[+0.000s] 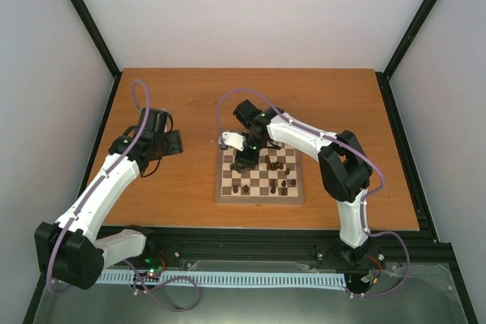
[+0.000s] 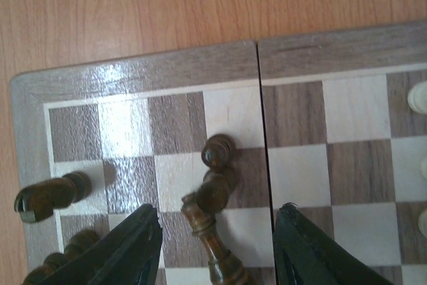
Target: Set up the chess pieces on the board
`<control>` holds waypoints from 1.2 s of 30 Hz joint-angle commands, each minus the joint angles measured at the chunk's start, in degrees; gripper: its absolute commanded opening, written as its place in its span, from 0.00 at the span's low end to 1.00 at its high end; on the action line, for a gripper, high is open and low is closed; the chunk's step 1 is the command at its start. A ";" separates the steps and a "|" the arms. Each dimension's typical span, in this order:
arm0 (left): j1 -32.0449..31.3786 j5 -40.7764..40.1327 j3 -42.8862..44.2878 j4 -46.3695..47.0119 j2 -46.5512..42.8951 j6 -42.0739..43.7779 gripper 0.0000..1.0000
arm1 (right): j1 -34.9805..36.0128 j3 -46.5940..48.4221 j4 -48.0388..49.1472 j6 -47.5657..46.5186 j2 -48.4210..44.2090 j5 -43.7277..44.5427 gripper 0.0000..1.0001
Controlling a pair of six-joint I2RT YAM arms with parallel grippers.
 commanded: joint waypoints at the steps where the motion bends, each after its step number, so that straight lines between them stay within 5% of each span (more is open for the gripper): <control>1: 3.31 4.27 -0.03 1.94 -0.32 2.26 0.67 | 1.86 2.73 -0.50 1.43 2.33 -0.50 0.47; 9: 3.46 5.16 -0.22 1.82 0.10 2.61 0.67 | 2.38 3.68 -0.26 3.03 4.14 1.73 0.42; 17: 3.52 6.31 -0.35 1.89 0.48 2.95 0.66 | 2.38 3.84 0.28 3.93 4.32 2.63 0.25; 26: 3.47 7.15 -0.41 1.91 0.59 3.20 0.65 | 2.38 4.00 0.42 4.61 5.18 3.17 0.28; 36: 3.50 8.47 -0.60 2.07 1.05 3.30 0.64 | 2.25 4.17 0.97 5.66 4.03 5.07 0.13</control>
